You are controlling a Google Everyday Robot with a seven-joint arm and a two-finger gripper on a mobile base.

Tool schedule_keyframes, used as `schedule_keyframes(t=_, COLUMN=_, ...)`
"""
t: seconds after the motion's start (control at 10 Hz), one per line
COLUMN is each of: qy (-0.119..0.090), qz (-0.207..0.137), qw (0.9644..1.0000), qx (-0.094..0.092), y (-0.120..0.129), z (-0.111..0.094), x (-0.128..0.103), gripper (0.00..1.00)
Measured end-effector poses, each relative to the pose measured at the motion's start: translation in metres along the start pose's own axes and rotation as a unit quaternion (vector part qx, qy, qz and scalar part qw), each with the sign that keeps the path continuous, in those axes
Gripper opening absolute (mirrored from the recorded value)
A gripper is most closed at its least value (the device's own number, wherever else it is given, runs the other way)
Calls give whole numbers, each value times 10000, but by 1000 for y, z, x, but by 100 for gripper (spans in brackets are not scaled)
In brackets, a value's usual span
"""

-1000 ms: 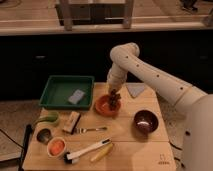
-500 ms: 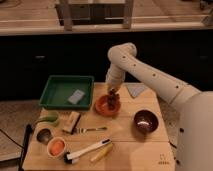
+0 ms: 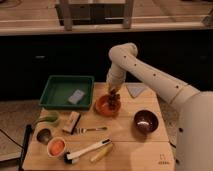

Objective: Place grapes in red bowl

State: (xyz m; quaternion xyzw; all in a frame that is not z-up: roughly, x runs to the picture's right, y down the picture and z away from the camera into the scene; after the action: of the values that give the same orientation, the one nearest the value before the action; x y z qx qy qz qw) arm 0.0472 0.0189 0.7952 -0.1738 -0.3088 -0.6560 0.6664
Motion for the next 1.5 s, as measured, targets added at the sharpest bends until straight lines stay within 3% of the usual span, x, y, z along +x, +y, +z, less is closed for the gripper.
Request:
schedule_keyframes(t=0.3, qy=-19, qz=20, qw=10000, qx=-15, y=2, z=0, x=0, gripper=78)
schedule_keyframes(t=1.5, qy=-129, qz=20, qw=9999, qx=-9, y=3, z=1, x=0, gripper=80)
